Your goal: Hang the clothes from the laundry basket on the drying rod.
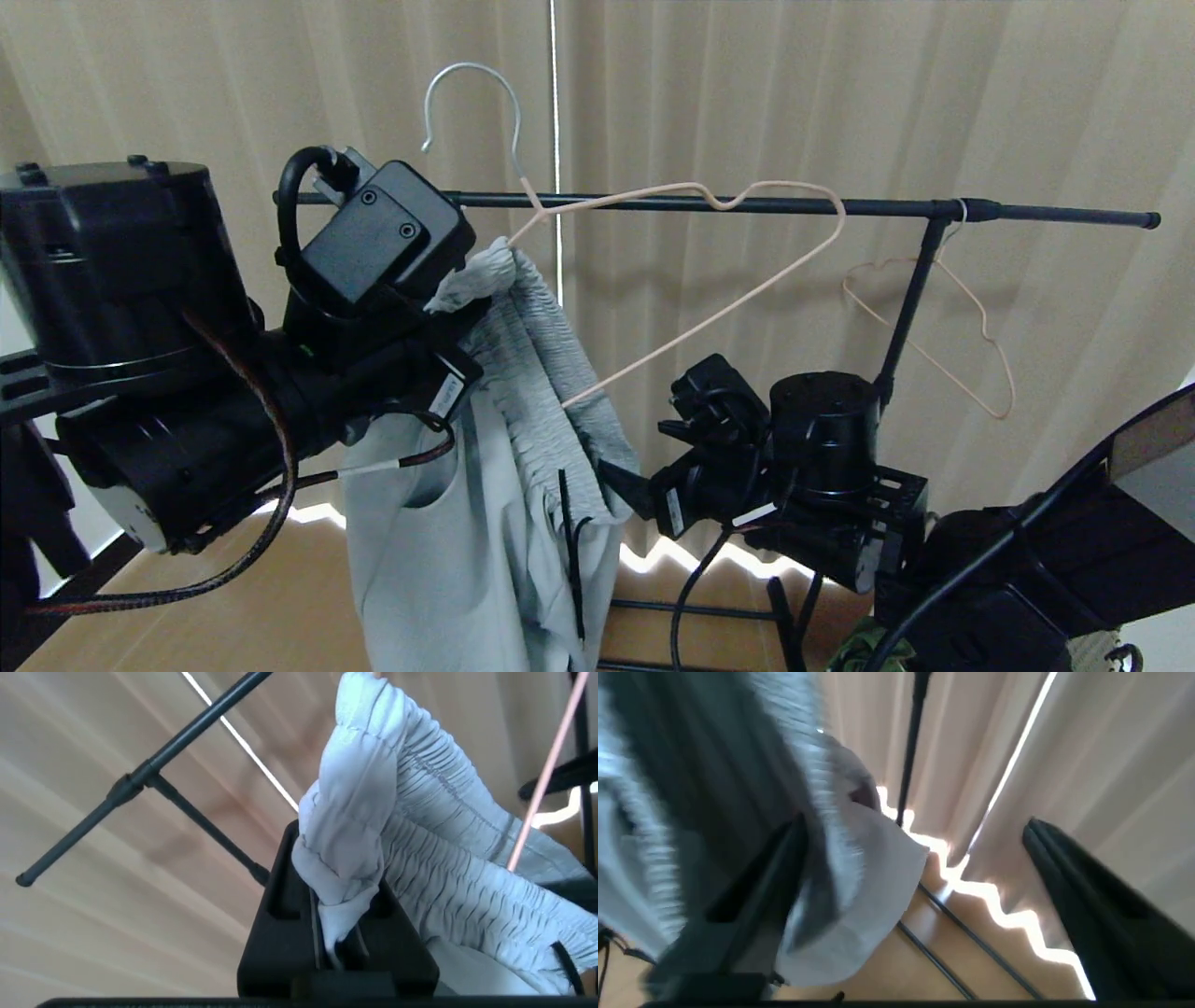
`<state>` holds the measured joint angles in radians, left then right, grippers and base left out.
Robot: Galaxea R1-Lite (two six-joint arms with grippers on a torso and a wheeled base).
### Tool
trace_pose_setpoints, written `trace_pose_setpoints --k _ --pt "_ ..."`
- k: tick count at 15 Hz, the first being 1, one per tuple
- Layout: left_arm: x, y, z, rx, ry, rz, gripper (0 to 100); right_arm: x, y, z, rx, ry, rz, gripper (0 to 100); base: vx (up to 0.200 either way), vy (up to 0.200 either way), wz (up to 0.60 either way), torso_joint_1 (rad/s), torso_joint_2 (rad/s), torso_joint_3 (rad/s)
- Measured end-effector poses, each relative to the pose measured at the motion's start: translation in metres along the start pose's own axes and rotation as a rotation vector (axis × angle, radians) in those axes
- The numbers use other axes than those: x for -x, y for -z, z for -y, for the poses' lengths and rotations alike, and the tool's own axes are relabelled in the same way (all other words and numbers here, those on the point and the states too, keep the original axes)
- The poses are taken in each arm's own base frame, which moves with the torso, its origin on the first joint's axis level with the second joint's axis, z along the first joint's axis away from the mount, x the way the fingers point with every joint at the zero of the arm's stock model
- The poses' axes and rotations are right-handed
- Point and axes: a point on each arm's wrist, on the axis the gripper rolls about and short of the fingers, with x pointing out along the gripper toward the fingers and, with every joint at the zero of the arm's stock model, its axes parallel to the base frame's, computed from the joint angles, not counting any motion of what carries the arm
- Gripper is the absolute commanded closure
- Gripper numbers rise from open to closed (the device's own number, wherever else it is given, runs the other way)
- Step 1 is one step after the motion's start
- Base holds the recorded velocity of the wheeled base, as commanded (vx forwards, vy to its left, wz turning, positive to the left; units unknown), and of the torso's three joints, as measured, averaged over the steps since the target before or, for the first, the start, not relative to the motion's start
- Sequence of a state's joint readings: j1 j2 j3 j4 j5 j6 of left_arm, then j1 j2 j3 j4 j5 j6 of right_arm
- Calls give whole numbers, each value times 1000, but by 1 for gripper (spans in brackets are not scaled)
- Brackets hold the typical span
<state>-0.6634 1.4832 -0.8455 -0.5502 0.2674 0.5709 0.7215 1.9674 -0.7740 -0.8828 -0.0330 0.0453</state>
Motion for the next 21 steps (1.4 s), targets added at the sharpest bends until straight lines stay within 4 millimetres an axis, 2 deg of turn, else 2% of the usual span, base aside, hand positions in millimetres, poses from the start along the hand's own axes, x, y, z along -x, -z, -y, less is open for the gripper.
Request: trace_pose_setpoints --k 3,6,11,16,21 --pt "0 4 -4 -30 -16 -16 100 3 -2 9 -5 28 29 100 0 0 0 0 0 0" --pt "0 17 -5 -67 -19 -63 100 12 -9 35 -22 101 57 100 0 0 0 0 0 0" --pt "11 41 3 -123 12 -132 100 19 -32 75 -47 214 139 100 0 0 0 0 0 0" --pt "28 71 1 -241 19 -233 100 20 -41 86 -51 245 170 100 0 0 0 0 0 0" --pt "33 82 1 -317 32 -275 100 24 -43 91 -54 261 161 100 0 0 0 0 0 0"
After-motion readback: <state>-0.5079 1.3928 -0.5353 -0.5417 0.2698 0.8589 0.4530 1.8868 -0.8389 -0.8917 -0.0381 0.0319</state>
